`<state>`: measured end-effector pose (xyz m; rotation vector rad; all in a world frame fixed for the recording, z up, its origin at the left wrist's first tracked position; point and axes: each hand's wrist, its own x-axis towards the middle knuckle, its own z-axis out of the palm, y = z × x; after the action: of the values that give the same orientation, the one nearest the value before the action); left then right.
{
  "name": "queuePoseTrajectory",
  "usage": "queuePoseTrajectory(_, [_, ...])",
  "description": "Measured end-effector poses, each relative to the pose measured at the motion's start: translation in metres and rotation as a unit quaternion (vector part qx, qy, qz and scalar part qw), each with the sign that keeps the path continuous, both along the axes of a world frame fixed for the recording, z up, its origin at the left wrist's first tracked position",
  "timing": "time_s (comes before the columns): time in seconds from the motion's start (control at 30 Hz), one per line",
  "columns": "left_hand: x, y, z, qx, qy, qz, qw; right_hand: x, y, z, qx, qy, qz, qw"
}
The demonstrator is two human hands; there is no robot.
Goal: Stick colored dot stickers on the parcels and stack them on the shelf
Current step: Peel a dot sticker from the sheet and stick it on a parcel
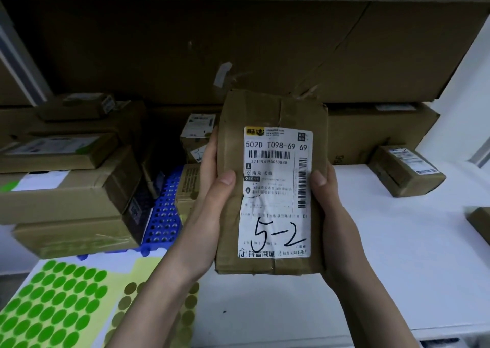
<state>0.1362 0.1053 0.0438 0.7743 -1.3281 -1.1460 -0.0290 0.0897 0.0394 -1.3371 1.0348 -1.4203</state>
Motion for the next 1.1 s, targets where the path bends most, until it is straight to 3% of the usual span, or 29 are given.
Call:
queuePoseTrajectory(0.17, [0.002, 0.005, 0.002, -0.032, -0.030, -0.001, 0.999, 0.006, 0.024, -0.013, 0.086, -0.093, 0.043, 0.991])
queuePoseTrajectory(0.37, [0.002, 0.008, 0.002, -0.041, -0.027, 0.002, 0.999, 0.005, 0.021, -0.015, 0.093, -0.122, 0.044, 0.987])
queuePoseTrajectory(0.67, [-0.010, 0.003, -0.040, 0.058, -0.043, 0.105, 0.992, 0.005, 0.016, -0.054, 0.091, -0.066, -0.044, 0.993])
queuePoseTrajectory(0.83, [-0.007, 0.012, -0.093, 0.144, -0.076, 0.137, 0.977, 0.009, 0.025, -0.095, 0.146, -0.027, -0.123, 0.981])
queuePoseTrajectory(1.1, [-0.011, 0.031, -0.155, 0.236, -0.119, 0.188, 0.946, 0.012, 0.044, -0.156, 0.221, 0.052, -0.160, 0.961])
